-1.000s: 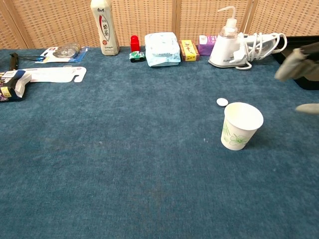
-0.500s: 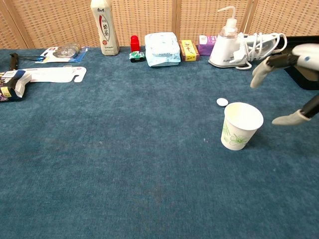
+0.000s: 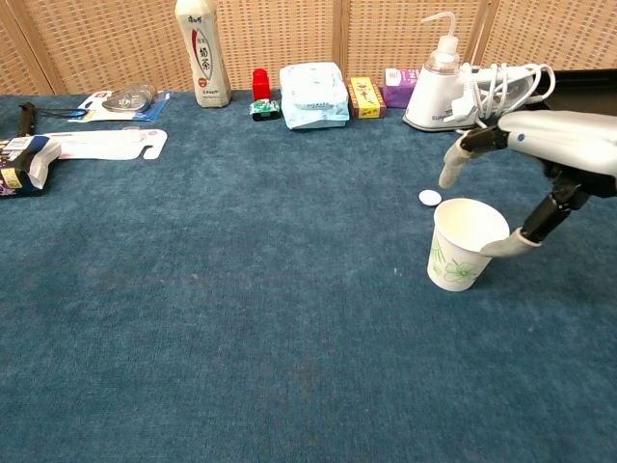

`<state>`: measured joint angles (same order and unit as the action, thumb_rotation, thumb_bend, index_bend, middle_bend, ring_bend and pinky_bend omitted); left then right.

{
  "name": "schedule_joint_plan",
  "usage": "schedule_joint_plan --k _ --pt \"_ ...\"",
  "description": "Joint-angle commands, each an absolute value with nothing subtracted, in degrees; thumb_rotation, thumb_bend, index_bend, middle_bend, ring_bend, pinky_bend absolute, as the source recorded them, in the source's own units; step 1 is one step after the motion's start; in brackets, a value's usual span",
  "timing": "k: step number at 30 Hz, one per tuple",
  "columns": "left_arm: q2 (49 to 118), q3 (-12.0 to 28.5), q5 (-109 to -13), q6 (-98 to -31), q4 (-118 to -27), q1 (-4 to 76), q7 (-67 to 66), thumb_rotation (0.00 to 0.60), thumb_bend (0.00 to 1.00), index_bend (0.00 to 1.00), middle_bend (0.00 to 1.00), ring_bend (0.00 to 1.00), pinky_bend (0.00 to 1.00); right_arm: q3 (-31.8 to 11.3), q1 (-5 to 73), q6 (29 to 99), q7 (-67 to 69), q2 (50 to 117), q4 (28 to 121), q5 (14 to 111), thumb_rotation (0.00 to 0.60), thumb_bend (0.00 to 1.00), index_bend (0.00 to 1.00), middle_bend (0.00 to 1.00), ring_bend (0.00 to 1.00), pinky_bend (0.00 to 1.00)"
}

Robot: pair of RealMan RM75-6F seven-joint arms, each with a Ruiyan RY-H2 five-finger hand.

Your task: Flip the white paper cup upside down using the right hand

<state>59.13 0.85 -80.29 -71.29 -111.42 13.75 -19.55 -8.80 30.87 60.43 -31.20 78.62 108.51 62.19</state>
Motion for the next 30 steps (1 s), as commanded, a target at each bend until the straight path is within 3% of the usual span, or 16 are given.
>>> schedule_joint_plan --k 1,19,30 --pt "59.2 0.6 -80.5 -71.5 -111.1 13.6 -19.1 0.333 0.25 0.12 0.18 0.12 0.16 -9.2 32.4 59.8 -32.8 79.8 107.5 59.9 0.564 0.21 0.28 0.16 0.14 0.07" --pt "58.5 0.2 -81.0 -72.7 -110.4 13.2 -17.4 0.329 0.25 0.12 0.18 0.12 0.16 -7.6 35.7 60.7 -35.5 81.3 105.3 54.8 0.566 0.21 0.27 0.16 0.14 0.08" --pt "57.8 -0.1 -81.6 -73.9 -110.6 12.6 -16.9 0.331 0.25 0.12 0.18 0.12 0.16 -7.0 36.1 61.6 -33.2 83.2 102.8 56.3 0.564 0.23 0.41 0.21 0.16 0.09"
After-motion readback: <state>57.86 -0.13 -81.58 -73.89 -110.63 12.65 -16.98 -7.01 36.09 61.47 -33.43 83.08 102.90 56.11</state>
